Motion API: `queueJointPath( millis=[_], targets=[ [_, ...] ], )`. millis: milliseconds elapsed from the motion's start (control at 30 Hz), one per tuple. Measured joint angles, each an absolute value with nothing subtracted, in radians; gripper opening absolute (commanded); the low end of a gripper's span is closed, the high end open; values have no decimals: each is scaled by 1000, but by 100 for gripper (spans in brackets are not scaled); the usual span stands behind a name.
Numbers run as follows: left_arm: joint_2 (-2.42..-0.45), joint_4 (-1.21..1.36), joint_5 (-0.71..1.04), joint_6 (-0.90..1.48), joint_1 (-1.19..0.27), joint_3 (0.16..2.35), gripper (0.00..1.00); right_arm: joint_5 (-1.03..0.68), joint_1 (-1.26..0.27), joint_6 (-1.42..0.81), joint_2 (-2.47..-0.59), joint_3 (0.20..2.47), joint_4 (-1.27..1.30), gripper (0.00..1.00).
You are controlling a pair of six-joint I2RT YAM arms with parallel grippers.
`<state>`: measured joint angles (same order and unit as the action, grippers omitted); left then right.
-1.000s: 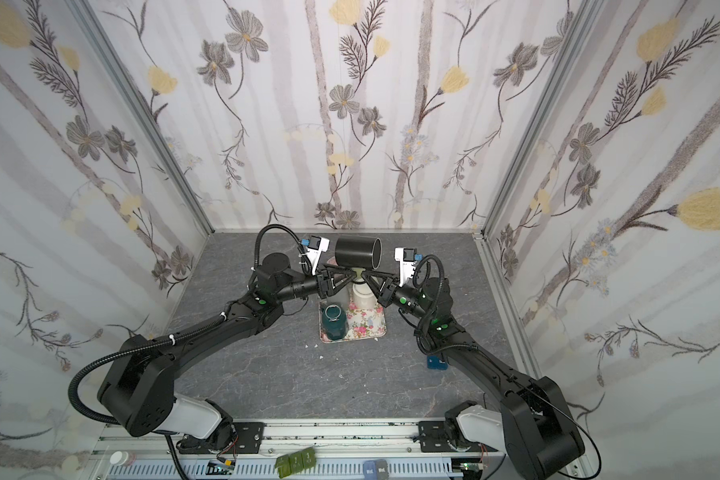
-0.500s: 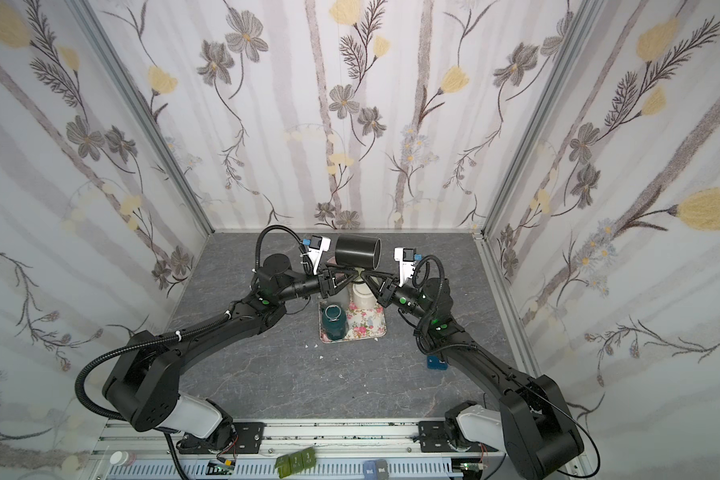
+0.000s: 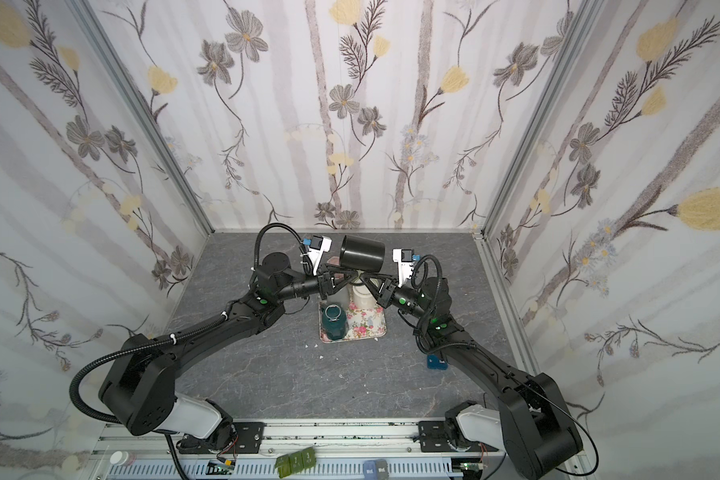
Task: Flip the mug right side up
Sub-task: 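Rotate the black mug upright with the left gripper while the right gripper releases, then carry the upright black mug beside the tray while the right arm withdraws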
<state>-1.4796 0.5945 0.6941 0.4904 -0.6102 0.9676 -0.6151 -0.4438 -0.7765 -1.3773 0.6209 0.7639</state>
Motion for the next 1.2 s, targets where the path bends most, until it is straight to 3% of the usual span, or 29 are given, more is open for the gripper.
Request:
queueJointPath(
  millis=[133,233,300,400,433,633,867,1200],
  targets=[
    [-1469,561,677,473,-612,971,0,-618,-444,-776,-1378,621,762,1],
    [-1468,536,669,463,-613,974,0,-621,-444,-777,-1382,621,759,27],
    [-1468,516,657,459,-614,977,0,-627,-444,-774,-1388,621,758,55],
    [-1477,430,608,445,-612,1011,0,-648,-444,-767,-1388,621,757,86],
    [-1484,387,582,440,-612,1034,0,-649,-444,-766,-1388,620,758,89],
    [-1523,202,391,420,-596,1082,0,-654,-424,-758,-1385,609,751,99],
    [-1512,26,231,392,-562,1106,0,-601,-419,-673,-1322,654,615,100],
    [-1430,-66,-37,380,-384,1069,0,-303,-418,-487,-1248,782,297,100]
  ],
)
